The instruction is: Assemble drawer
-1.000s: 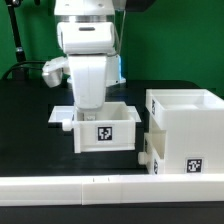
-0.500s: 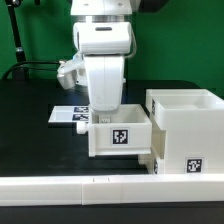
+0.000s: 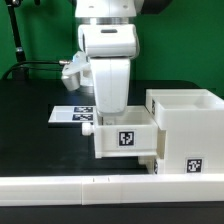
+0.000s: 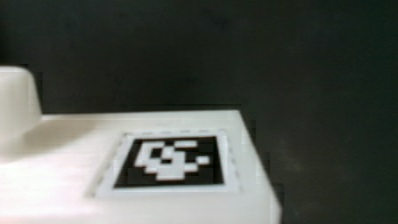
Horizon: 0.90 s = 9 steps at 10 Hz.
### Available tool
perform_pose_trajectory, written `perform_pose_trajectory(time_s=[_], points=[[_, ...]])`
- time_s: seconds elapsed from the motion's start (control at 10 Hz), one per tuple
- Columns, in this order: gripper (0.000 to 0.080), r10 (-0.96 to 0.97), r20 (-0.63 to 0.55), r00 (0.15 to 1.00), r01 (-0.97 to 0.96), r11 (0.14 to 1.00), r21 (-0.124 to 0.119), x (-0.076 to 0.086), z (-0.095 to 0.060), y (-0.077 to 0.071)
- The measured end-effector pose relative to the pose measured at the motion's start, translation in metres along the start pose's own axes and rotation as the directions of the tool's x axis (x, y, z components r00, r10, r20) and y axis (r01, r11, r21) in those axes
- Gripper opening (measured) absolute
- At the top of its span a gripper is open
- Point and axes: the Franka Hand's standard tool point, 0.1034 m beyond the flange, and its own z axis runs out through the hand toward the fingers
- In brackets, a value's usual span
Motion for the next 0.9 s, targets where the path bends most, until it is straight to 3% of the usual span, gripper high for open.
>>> perform_pose_trajectory(time_s=[0.9], points=[[0.0042, 0.009, -0.004, 1.000, -0.009, 1.000, 0.006, 0.0050, 0.0042, -0.0021]])
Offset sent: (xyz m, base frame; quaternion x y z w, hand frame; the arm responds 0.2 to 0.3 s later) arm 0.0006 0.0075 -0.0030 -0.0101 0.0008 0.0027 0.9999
